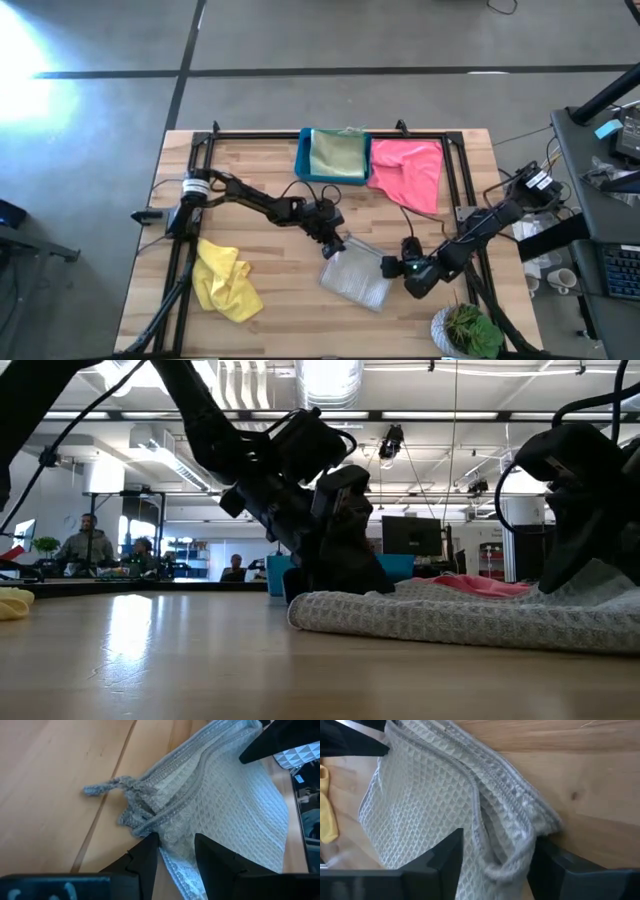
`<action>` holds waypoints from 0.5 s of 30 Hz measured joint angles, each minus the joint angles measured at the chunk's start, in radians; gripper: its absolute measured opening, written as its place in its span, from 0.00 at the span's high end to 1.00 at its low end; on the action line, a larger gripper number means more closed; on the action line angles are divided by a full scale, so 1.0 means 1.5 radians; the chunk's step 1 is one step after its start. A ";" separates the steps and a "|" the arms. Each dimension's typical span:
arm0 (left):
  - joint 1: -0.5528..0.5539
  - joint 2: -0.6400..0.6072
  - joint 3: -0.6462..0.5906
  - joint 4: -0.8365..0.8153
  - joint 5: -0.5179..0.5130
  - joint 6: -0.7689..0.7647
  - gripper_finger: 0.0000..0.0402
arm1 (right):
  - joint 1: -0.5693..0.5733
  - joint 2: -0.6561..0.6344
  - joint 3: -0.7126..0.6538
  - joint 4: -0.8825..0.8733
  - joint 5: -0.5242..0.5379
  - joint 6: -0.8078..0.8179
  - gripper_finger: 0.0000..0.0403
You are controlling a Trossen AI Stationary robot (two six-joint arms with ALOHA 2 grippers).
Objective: Fold microfiber towels
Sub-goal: Put the gray microfiber cloth into the blue bin
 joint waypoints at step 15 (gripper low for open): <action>-0.005 0.006 0.001 0.043 -0.027 0.019 0.72 | -0.014 0.001 -0.002 0.036 -0.004 -0.053 0.95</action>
